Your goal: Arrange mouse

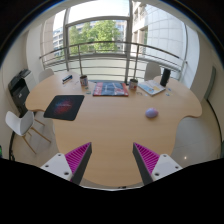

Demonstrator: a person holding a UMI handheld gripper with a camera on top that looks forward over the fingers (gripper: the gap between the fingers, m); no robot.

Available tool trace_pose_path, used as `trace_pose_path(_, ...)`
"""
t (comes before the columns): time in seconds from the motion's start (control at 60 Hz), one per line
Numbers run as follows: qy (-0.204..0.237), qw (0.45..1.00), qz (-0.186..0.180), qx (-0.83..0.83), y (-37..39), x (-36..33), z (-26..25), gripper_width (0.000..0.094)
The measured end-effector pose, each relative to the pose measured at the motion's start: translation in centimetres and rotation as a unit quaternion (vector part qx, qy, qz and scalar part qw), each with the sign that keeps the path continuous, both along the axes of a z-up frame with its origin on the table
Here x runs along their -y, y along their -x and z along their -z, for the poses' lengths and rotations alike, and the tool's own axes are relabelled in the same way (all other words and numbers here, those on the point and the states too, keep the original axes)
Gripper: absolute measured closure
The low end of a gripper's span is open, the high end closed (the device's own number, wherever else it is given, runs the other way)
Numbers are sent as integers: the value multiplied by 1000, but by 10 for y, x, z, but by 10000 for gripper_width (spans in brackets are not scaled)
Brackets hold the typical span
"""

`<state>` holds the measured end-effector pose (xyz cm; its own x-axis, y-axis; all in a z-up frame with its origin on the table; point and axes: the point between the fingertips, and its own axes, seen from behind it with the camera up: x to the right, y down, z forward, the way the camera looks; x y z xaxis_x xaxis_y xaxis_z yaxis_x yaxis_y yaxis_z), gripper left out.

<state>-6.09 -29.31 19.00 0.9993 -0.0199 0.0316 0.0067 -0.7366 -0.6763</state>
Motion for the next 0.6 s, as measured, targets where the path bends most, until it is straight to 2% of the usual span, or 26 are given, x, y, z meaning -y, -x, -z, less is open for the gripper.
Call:
trace_pose_path(0.1, 17, 1000, 16, 1, -17, 7, 17, 97)
trace_pose_path(0.267, 27, 999, 27, 5, -125, -9, 105, 90)
trace_pose_path(0.483, -27, 999, 31, 6, -210, -90, 169, 90)
trace_pose_path(0.6, -55, 998, 29, 0, -232, -154, 183, 89)
